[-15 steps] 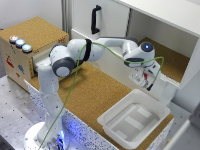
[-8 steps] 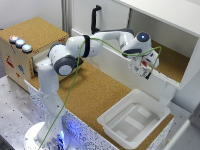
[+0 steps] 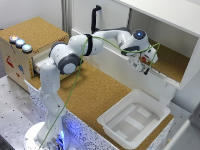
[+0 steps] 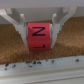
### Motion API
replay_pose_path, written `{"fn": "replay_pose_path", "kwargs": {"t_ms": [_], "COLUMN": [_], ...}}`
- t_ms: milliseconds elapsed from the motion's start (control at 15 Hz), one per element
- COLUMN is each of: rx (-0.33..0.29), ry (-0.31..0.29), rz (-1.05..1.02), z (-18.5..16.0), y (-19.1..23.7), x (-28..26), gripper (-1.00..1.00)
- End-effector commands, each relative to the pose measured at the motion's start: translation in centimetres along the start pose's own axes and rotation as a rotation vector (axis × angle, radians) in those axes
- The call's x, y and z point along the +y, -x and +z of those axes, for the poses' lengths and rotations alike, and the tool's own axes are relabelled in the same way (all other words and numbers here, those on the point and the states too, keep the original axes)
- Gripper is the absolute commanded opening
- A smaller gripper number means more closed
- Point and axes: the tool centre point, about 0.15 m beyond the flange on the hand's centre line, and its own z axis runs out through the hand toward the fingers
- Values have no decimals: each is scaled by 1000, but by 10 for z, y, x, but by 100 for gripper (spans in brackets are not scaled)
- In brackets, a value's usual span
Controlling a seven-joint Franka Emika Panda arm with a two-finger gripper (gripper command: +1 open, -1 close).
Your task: Put the pink object inside the right cabinet
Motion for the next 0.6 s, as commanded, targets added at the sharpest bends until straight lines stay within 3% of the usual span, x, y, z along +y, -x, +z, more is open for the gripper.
{"fn": "replay_pose_path", "kwargs": {"t_ms": [0, 133, 533], "rx": [-29, -59, -61], "ry": [22, 2, -55], "rz": [43, 49, 82], "z": [-9, -26, -103], "y": [-3, 9, 44], "x": [-7, -2, 9], "gripper": [100, 100, 100]}}
